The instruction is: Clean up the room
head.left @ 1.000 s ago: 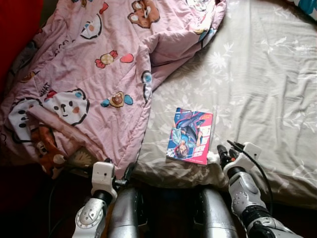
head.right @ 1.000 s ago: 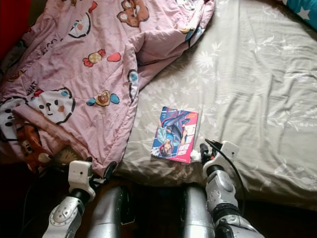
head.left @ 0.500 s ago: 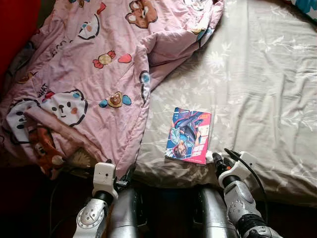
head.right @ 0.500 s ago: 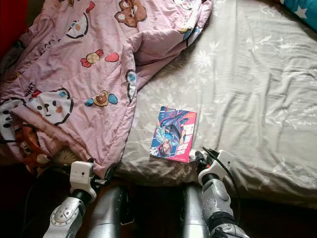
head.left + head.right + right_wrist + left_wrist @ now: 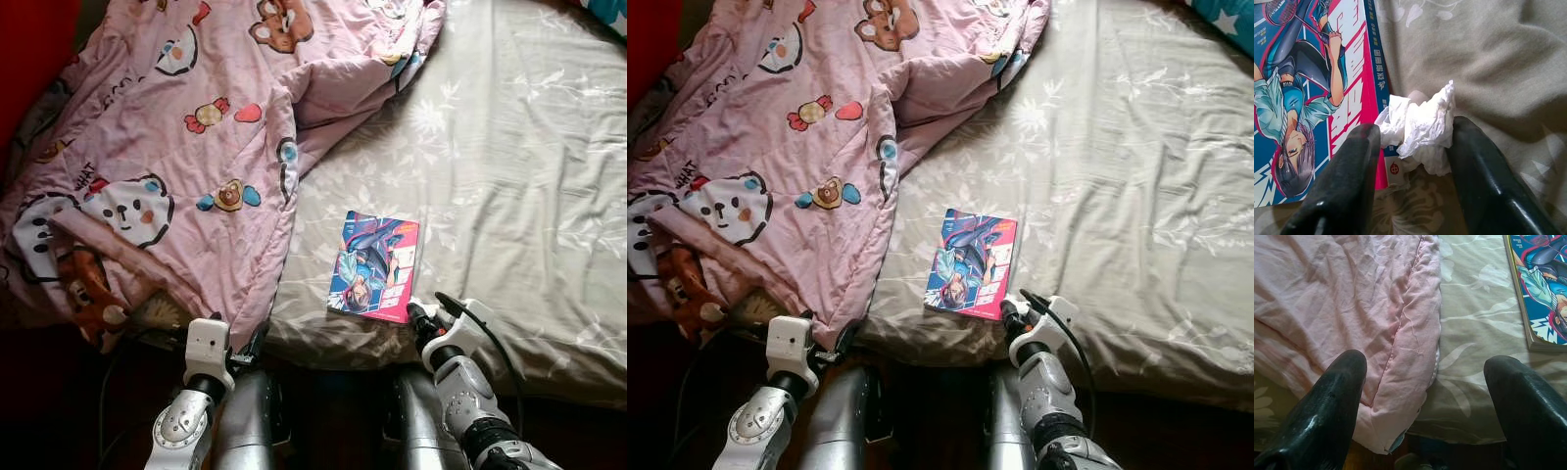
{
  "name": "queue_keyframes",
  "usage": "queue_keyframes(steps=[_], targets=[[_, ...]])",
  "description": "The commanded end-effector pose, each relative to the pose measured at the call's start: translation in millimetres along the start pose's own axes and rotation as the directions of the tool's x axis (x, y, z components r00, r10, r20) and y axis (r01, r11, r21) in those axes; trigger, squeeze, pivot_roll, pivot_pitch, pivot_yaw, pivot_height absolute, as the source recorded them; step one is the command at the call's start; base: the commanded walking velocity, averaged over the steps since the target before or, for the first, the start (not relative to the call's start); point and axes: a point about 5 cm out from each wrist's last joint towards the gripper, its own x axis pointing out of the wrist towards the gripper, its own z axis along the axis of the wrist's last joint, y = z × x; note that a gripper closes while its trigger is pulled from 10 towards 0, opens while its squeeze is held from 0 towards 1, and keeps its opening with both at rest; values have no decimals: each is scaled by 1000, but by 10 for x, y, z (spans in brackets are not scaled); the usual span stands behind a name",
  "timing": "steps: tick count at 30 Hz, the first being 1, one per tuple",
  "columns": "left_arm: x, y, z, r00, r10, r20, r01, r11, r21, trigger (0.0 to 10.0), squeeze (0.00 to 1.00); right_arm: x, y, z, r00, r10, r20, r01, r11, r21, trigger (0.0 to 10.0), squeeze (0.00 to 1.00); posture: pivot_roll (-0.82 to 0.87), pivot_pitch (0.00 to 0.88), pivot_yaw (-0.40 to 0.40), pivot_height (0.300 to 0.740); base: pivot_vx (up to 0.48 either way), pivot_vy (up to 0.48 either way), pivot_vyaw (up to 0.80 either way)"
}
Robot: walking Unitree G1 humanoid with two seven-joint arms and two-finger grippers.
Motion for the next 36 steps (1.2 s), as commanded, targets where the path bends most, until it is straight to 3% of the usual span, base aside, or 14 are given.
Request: queue_keyframes(steps=[1,21,29,36], targets=[[-85,35,-116,999,13,-51,-13,1000,6,10000,0,-65,-69,-174,998,-23,-61,24,1000,19,0,0,39,407,66,641,0,0,0],[-102,50,-188,997,17,-73,-17,1000,10,10000,0,-77,-94,-184,998,-18,-68,18,1000,6,0,0,40,394,69,641,0,0,0],[-35,55,-222,996,22,-83,-22,1000,9,10000,0,-60,-93,-130,998,-32,-45,32,999,-14,0,0,33,354,59,641,0,0,0],[-2,68,-267,995,27,-91,-26,1000,5,10000,0,-95,-197,-68,997,-80,5,80,995,-53,0,0,13,303,42,641,0,0,0]])
